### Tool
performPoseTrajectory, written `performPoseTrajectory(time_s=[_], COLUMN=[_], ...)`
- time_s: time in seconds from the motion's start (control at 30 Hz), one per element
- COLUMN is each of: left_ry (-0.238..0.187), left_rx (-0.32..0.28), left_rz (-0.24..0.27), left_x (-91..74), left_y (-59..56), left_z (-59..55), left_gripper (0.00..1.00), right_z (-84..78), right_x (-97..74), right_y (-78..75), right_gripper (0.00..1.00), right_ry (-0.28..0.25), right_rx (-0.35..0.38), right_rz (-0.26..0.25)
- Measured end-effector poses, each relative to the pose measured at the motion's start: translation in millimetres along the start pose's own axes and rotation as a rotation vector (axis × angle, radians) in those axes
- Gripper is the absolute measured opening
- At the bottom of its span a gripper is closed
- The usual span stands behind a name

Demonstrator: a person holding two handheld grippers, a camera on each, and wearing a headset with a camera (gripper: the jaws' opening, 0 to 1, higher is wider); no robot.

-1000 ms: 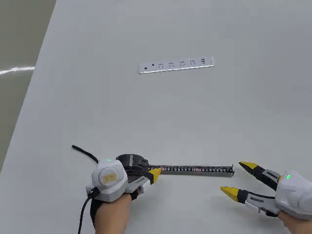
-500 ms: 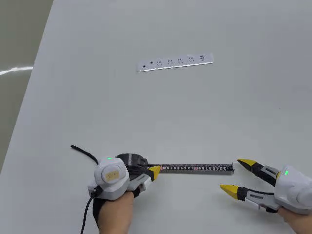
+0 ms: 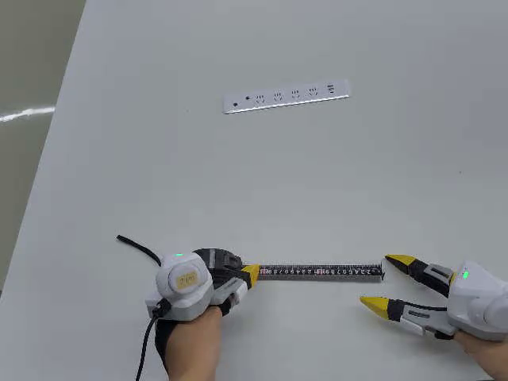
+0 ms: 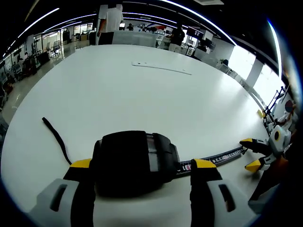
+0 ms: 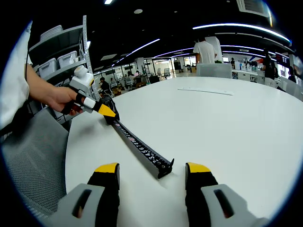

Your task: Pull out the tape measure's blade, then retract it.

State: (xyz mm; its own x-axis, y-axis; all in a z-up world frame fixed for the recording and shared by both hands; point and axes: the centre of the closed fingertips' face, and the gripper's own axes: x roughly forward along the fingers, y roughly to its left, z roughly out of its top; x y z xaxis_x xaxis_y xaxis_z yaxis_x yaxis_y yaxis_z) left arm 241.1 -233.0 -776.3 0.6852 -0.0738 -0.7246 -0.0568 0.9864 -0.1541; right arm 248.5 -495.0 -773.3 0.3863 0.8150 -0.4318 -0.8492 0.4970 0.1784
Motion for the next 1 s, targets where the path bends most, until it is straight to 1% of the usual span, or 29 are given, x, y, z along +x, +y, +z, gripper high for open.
performPoseTrajectory(time_s=[0.13,0.3,0.33,0.5,0.6,0.77,1.0], left_ry=[-0.001,0.002,-0.001,0.003,0.005,0.004,0.003], left_rx=[-0.022,-0.018,-0.025,-0.046,-0.054,-0.055,-0.081], left_rz=[0.013,0.027,0.028,0.04,0.046,0.059,0.068], left_x=[0.7,1.3,2.0,3.4,4.1,4.1,5.2], left_y=[1.4,1.5,2.0,4.2,5.7,7.2,9.0], left_z=[0.8,0.5,1.3,1.7,2.0,1.7,2.7], left_gripper=[0.81,0.81,0.81,0.8,0.78,0.76,0.74], right_z=[-0.2,-1.6,-1.2,-1.0,-1.4,0.1,-0.2], right_x=[1.0,2.6,3.1,4.9,6.4,8.5,8.6], right_y=[2.6,1.3,2.5,5.3,6.3,6.4,7.2], right_gripper=[0.54,0.53,0.53,0.51,0.49,0.47,0.45], right_ry=[0.004,0.004,0.002,0.006,0.004,0.0,0.0], right_rx=[-0.015,-0.027,-0.023,-0.053,-0.051,-0.048,-0.051], right_rz=[0.03,0.046,0.055,0.079,0.092,0.104,0.114])
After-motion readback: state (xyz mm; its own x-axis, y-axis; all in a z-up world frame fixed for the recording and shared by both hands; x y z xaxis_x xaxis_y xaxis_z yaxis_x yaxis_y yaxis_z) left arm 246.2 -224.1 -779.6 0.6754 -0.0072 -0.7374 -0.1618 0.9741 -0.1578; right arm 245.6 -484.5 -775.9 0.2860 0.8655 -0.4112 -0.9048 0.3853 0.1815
